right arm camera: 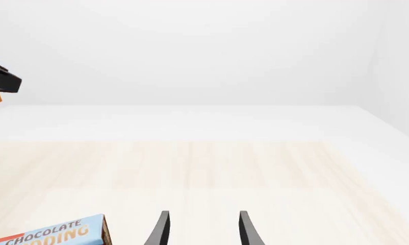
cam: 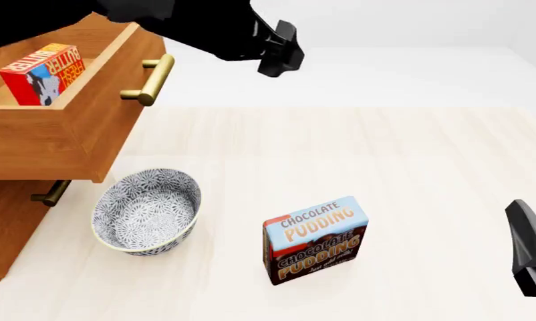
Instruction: Put the butter at the back in the top drawer of the cabinet and close it.
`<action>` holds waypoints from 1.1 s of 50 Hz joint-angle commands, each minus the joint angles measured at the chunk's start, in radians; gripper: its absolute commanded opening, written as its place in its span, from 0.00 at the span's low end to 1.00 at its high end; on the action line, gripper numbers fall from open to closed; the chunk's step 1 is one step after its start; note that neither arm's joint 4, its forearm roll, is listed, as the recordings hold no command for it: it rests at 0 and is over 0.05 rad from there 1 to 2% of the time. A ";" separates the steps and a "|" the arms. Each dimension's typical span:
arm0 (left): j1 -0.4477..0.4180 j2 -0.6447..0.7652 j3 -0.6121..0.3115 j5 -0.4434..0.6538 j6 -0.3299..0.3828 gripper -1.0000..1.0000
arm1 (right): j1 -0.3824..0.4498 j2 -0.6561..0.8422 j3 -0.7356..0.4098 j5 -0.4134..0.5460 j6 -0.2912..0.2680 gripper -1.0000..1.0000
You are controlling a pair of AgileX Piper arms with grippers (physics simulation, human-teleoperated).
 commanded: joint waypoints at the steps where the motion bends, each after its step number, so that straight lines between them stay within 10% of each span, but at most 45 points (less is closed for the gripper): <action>1: 0.003 0.044 0.015 -0.026 -0.021 1.00 | 0.000 0.000 0.000 0.000 0.000 1.00; 55: 0.151 0.069 0.125 -0.102 0.012 1.00 | 0.000 0.000 0.000 0.000 0.000 1.00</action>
